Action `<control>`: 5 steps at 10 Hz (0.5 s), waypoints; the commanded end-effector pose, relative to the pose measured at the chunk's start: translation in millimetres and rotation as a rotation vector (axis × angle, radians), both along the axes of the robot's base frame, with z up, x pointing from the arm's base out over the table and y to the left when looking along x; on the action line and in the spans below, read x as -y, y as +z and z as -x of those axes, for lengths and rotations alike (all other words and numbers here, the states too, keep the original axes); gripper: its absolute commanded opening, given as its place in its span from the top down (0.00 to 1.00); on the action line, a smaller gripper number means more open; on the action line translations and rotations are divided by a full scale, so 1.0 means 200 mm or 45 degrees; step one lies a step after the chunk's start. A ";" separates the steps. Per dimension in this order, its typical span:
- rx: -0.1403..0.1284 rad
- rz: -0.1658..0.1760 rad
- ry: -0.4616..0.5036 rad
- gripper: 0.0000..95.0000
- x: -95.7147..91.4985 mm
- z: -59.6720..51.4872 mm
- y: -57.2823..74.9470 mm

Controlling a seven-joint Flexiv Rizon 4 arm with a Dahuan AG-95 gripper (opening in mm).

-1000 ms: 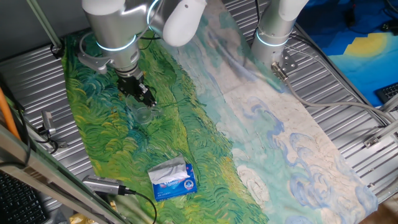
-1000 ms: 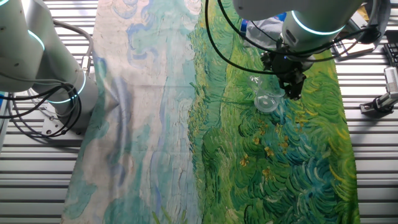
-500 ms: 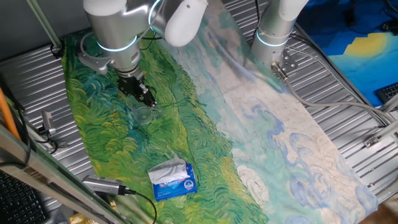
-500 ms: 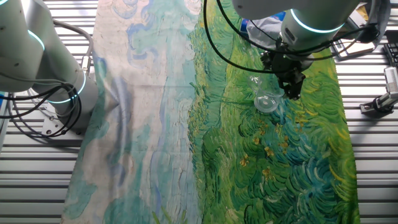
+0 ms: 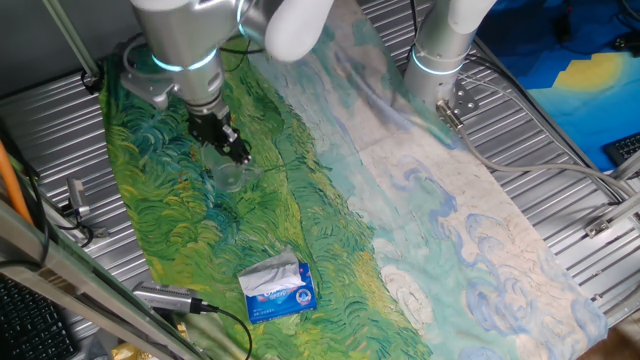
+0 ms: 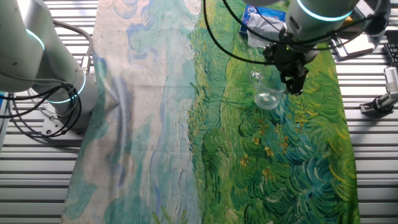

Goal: Pick up the cup

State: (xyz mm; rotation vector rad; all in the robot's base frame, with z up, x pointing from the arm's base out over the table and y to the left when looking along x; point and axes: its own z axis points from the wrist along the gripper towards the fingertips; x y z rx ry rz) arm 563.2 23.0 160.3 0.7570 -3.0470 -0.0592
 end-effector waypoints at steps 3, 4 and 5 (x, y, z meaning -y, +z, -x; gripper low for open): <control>-0.015 0.014 -0.008 1.00 -0.02 0.03 0.13; -0.016 0.015 -0.012 1.00 -0.03 0.04 0.16; -0.015 0.021 -0.021 1.00 -0.04 0.05 0.18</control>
